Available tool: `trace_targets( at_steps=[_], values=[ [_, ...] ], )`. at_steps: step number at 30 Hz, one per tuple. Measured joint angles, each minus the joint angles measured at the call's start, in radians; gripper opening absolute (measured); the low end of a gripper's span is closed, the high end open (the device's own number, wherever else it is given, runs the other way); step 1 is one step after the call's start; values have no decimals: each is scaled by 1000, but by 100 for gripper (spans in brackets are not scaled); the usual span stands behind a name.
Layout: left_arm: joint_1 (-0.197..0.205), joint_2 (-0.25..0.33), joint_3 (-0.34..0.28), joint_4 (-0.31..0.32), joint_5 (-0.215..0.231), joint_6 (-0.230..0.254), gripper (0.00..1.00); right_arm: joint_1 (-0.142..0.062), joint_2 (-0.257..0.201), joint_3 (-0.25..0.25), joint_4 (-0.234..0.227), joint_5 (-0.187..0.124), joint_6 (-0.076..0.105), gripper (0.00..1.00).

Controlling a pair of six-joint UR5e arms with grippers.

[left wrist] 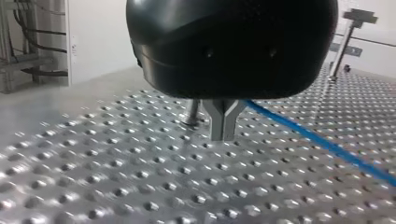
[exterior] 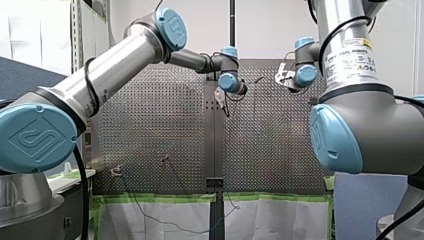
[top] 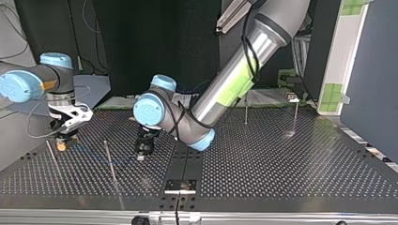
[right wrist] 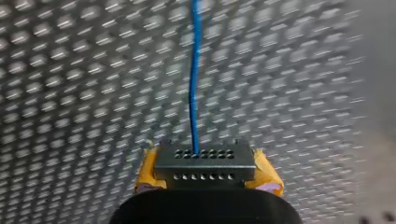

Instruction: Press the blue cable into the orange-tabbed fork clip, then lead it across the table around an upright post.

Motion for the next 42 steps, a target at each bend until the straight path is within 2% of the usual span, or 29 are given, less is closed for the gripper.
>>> trace_targets(
  at_steps=[10,16,22,23,24,25,26,27,29,30,31,32,38,42],
  values=[
    [-7,-7,-2,2,-5,6,0,2,69,34,-14,-1,-18,0],
    [-8,-7,-2,0,-13,9,0,-1,118,75,-62,-3,-22,0],
    [-9,-7,-3,0,-14,12,0,-5,172,84,-113,1,-49,0],
    [-10,-7,-2,0,-14,14,18,-7,182,84,-123,1,-51,0],
    [-10,-7,-2,1,-14,16,18,-8,190,84,-129,1,-53,0],
    [-10,-7,-2,1,-14,18,30,-9,198,84,-135,1,-53,0],
    [-10,-7,-3,1,-13,20,47,-10,210,84,-143,2,-54,0],
    [-10,-7,-3,0,-14,22,47,-11,218,84,-148,2,-54,0],
    [-10,-7,-3,-2,-17,23,65,-13,234,84,-160,3,-53,0],
    [-10,-6,-3,-3,-20,24,65,-13,241,84,-165,3,-53,0],
    [-10,-6,-3,-4,-23,24,75,-13,248,84,-170,4,-53,0],
    [-10,-7,-3,-7,-27,24,77,-14,257,84,-175,5,-52,0],
    [-10,-7,-3,-29,-52,22,77,-16,305,84,-194,17,-48,0],
    [-10,-7,-3,-32,-35,21,75,-17,334,85,-207,25,-48,0]
  ],
)
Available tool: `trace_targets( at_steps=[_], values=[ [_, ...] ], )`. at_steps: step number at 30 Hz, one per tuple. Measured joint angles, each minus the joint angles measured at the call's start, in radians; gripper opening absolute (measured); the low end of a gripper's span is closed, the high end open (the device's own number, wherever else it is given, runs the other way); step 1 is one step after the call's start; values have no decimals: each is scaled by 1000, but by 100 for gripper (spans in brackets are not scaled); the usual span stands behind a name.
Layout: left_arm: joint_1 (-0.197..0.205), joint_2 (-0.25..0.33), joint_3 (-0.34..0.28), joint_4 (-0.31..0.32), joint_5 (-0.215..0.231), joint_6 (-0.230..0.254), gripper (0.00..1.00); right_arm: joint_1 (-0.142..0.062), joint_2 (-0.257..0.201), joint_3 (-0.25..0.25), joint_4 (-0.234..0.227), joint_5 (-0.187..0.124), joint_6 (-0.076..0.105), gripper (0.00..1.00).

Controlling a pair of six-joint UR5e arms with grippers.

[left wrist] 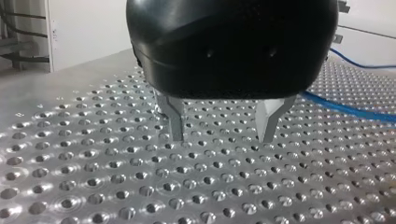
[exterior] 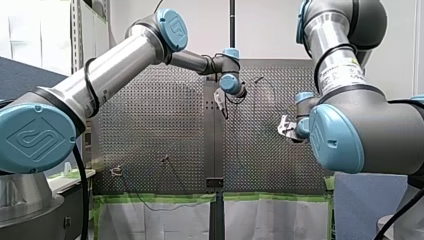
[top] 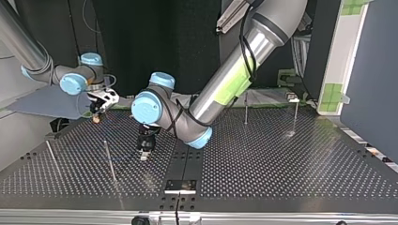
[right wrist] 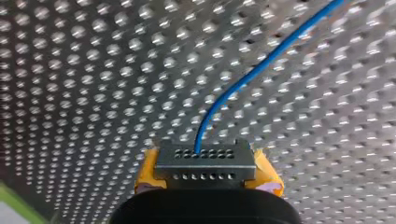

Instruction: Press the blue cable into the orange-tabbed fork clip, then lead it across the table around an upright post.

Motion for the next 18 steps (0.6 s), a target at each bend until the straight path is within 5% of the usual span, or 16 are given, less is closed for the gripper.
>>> trace_targets(
  at_steps=[10,18],
  values=[
    [9,0,-42,42,24,-18,75,-13,79,-1,-65,4,-3,0],
    [12,0,-58,77,9,-26,75,-48,149,-1,-118,5,-45,0]
  ],
)
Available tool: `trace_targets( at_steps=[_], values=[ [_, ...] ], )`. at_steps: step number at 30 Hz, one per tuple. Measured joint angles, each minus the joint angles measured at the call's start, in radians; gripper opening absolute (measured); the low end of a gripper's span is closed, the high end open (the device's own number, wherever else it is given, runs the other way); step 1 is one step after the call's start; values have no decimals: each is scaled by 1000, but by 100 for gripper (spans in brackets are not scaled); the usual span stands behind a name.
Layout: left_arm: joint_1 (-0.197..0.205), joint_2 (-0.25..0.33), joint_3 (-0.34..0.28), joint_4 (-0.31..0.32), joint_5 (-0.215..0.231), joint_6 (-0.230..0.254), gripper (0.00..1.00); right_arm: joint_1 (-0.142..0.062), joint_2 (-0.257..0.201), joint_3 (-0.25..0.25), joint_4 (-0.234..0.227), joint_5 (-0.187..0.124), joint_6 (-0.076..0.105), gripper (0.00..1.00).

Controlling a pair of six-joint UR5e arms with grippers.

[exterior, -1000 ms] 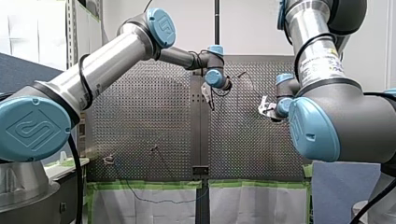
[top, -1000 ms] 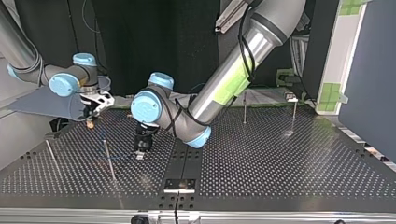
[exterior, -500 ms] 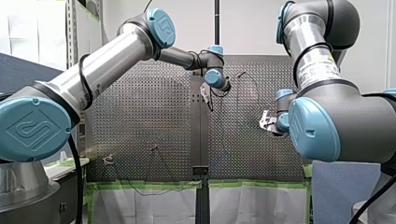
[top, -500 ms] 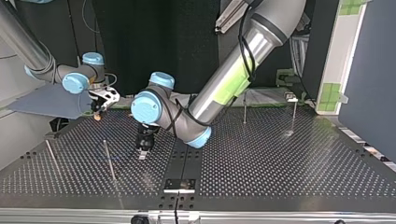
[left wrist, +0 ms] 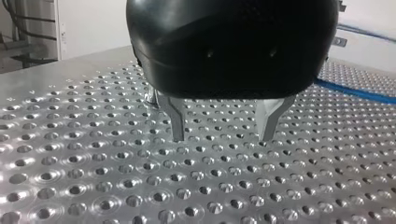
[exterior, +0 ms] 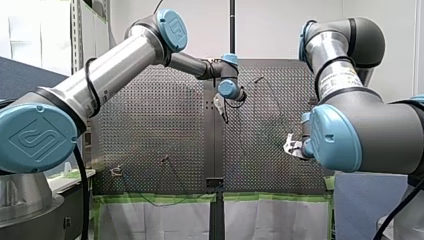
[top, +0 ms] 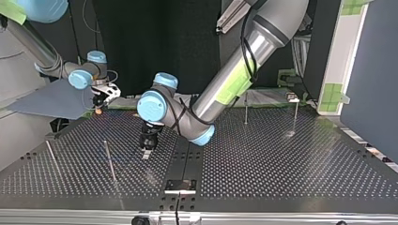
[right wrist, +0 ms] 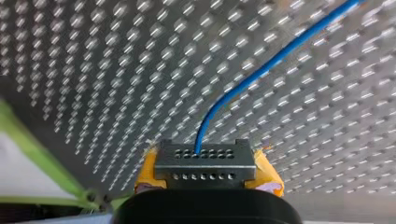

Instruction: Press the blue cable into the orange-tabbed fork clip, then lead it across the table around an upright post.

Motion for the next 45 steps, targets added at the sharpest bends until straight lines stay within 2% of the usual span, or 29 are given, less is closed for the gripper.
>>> trace_targets(
  at_steps=[3,11,29,38,45],
  values=[
    [0,0,0,0,-13,0,75,-8,27,0,-20,0,-7,0],
    [0,0,0,-2,-21,0,75,-26,91,0,-75,-2,-7,0],
    [-6,1,-1,-22,-25,0,75,-44,236,0,-128,-4,-1,0],
    [-8,1,-1,-24,-32,1,75,-50,321,-2,-138,-9,-2,0],
    [-6,1,-1,-37,-27,0,75,-50,341,-5,-139,-10,-6,0]
  ],
)
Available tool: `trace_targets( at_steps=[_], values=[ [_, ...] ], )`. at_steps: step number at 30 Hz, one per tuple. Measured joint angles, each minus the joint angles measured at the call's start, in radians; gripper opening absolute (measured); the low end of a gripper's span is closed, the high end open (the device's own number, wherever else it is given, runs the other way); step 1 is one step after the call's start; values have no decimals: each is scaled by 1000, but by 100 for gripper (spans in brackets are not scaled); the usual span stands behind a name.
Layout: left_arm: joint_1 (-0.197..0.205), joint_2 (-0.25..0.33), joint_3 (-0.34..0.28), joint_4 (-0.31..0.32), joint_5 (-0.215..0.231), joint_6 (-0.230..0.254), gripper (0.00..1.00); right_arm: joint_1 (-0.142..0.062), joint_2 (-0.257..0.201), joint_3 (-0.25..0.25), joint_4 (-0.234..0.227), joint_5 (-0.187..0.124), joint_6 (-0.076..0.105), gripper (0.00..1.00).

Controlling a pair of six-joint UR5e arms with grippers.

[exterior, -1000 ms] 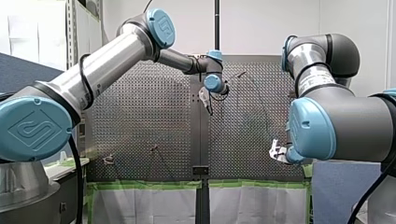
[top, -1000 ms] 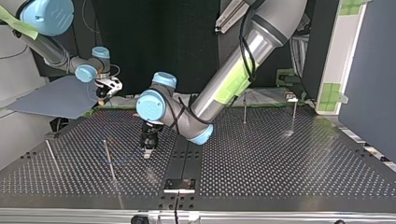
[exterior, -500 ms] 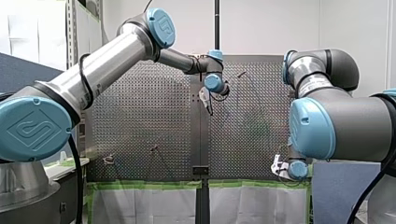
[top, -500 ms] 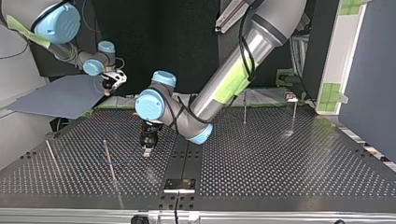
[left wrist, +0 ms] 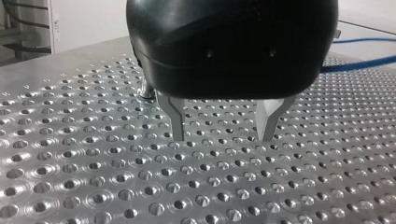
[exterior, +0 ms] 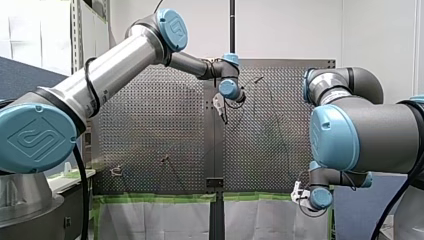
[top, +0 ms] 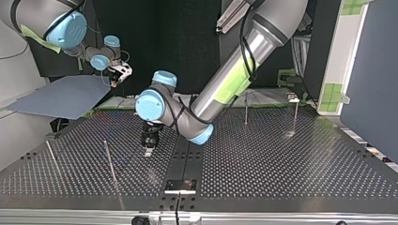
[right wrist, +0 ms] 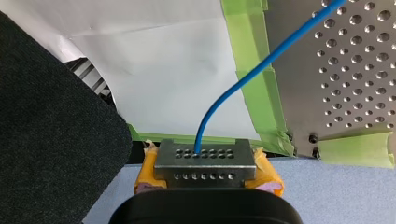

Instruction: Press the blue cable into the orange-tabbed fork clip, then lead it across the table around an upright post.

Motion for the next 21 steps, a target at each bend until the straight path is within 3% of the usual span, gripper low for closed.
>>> trace_targets(
  at_steps=[21],
  values=[
    [12,12,-19,-138,102,-26,75,0,1,-10,3,-3,-4,0]
  ],
)
